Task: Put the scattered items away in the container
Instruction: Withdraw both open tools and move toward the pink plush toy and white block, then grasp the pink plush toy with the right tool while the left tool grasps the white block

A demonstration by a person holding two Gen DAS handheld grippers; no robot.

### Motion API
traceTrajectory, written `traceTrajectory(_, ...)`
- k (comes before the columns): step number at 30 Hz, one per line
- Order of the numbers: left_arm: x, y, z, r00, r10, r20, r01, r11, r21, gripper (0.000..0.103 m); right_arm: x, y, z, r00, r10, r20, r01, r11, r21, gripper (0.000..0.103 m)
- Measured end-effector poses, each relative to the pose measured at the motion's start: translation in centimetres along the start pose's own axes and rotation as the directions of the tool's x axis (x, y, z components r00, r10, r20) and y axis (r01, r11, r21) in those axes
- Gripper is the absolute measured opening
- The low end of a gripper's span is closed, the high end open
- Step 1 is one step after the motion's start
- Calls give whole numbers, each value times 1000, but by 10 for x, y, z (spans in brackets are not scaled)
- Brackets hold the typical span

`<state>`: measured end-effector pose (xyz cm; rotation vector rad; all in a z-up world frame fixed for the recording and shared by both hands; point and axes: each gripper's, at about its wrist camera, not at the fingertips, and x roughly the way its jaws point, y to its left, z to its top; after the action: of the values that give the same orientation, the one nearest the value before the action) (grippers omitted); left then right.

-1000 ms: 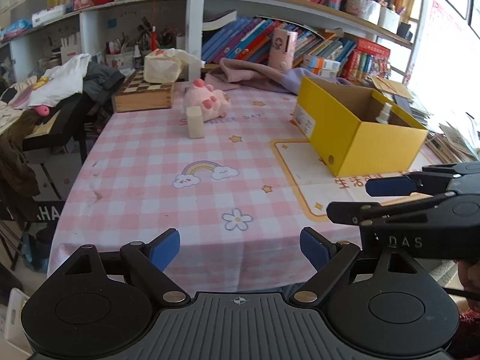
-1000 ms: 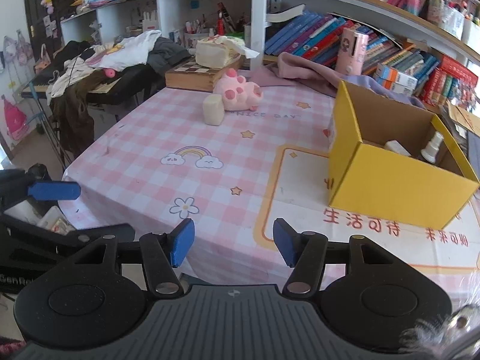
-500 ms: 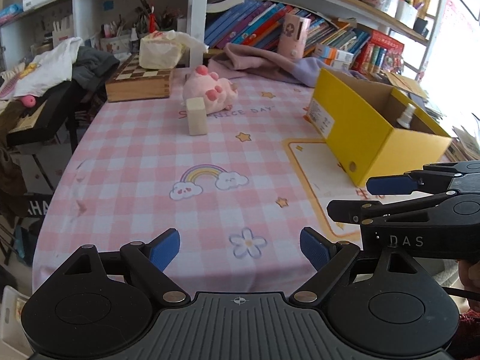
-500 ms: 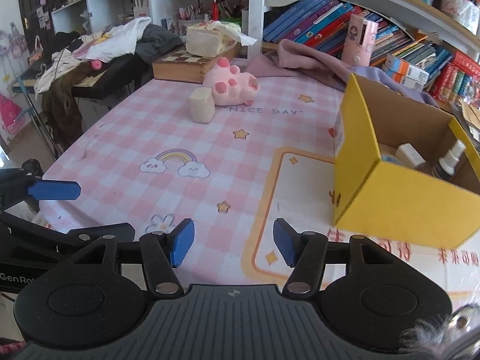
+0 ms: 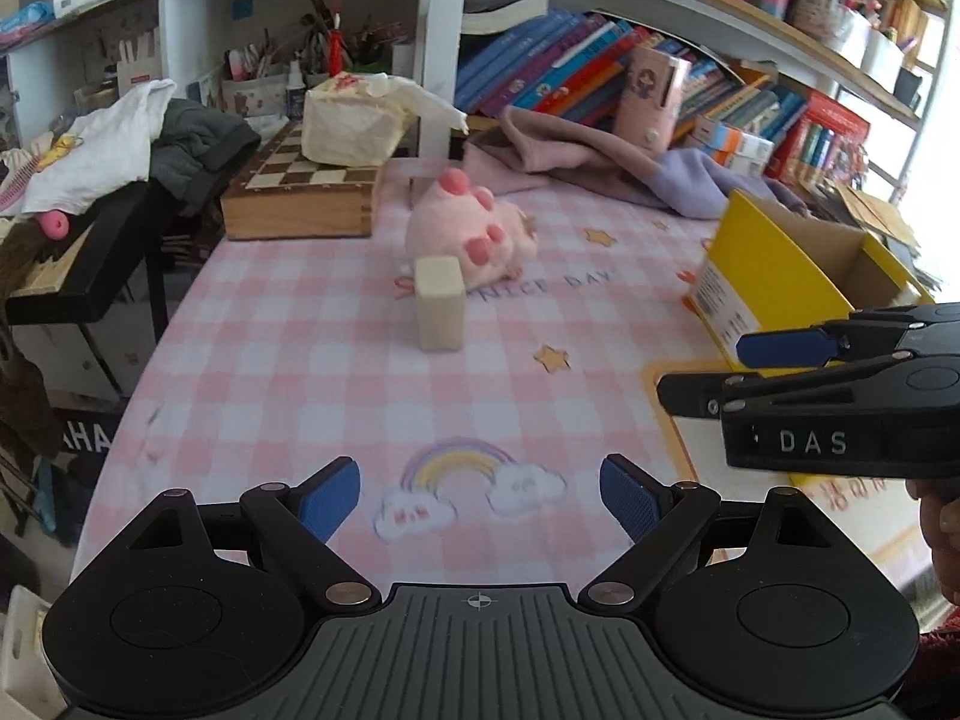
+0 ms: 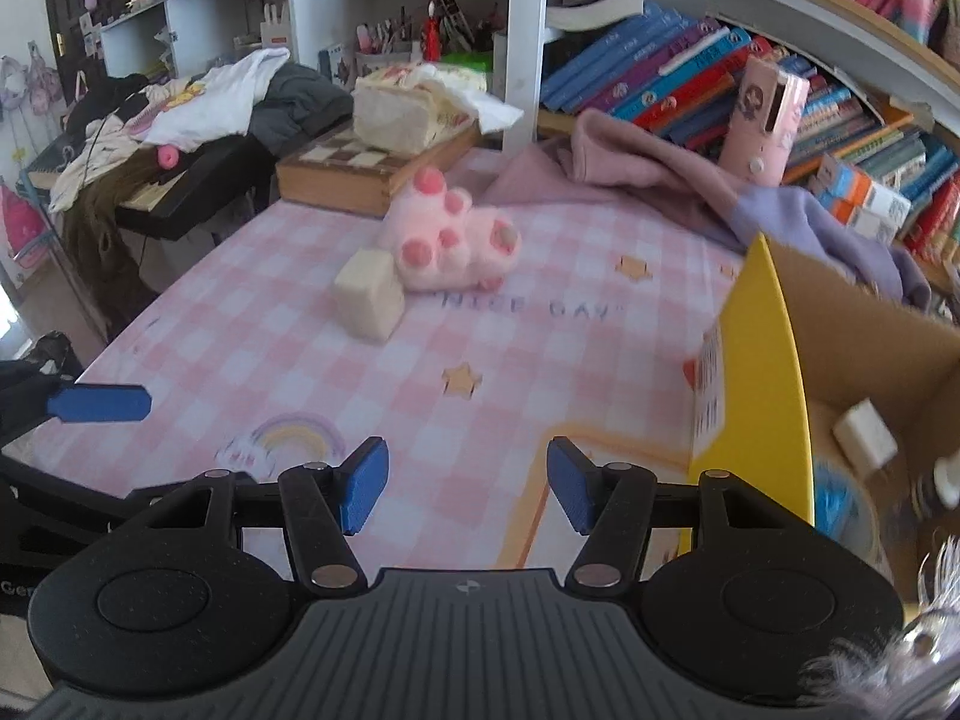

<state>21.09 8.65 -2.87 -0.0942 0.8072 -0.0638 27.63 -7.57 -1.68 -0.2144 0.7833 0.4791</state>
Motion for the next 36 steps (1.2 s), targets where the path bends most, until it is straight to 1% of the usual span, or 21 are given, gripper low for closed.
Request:
traceTrajectory(2, 7, 3, 8, 1000, 9, 9, -9, 1000, -2, 89, 8, -5, 10, 1000, -1, 11, 1, 1000, 9, 57)
traceTrajectory(6, 24, 6, 23, 1000, 27, 10, -27, 1000, -7, 89, 29, -17, 31, 1000, 25, 0, -25, 998, 59, 57)
traceTrajectory(9, 39, 8, 33, 999, 39, 1, -39, 999, 2, 89, 42, -18, 43, 999, 37, 2, -37, 998, 50, 58)
traceTrajectory(13, 55, 8, 45, 999, 41, 12, -42, 999, 16, 89, 59, -18, 57, 998, 61, -6, -60, 997, 46, 61)
traceTrajectory(15, 63, 9, 50, 999, 41, 17, -41, 999, 24, 89, 69, -18, 63, 998, 67, -10, -66, 997, 45, 63)
traceTrajectory(17, 74, 9, 55, 999, 42, 20, -43, 999, 33, 89, 79, -18, 69, 998, 69, -10, -68, 997, 37, 69)
traceTrajectory(23, 107, 14, 68, 999, 53, 15, -53, 998, 29, 88, 105, -24, 83, 997, 78, -15, -77, 996, 44, 70)
traceTrajectory(25, 118, 16, 71, 999, 49, 5, -49, 999, 20, 83, 112, -27, 85, 996, 82, -20, -81, 995, 53, 70)
traceTrajectory(28, 133, 21, 72, 999, 45, -22, -45, 999, 13, 65, 122, -29, 86, 996, 83, -30, -81, 995, 57, 73)
traceTrajectory(30, 141, 23, 72, 998, 29, -50, -28, 999, 18, 34, 128, -28, 88, 996, 84, -35, -82, 995, 51, 74)
traceTrajectory(31, 144, 23, 72, 998, 5, -65, -4, 1000, 20, 30, 130, -28, 89, 996, 86, -32, -85, 995, 50, 75)
traceTrajectory(33, 141, 22, 72, 998, -10, -67, 13, 999, 45, 26, 133, -26, 92, 995, 96, -23, -95, 994, 47, 77)
traceTrajectory(36, 131, 26, 70, 998, -10, -69, 14, 998, 62, 25, 139, -21, 97, 994, 113, -7, -113, 993, 24, 88)
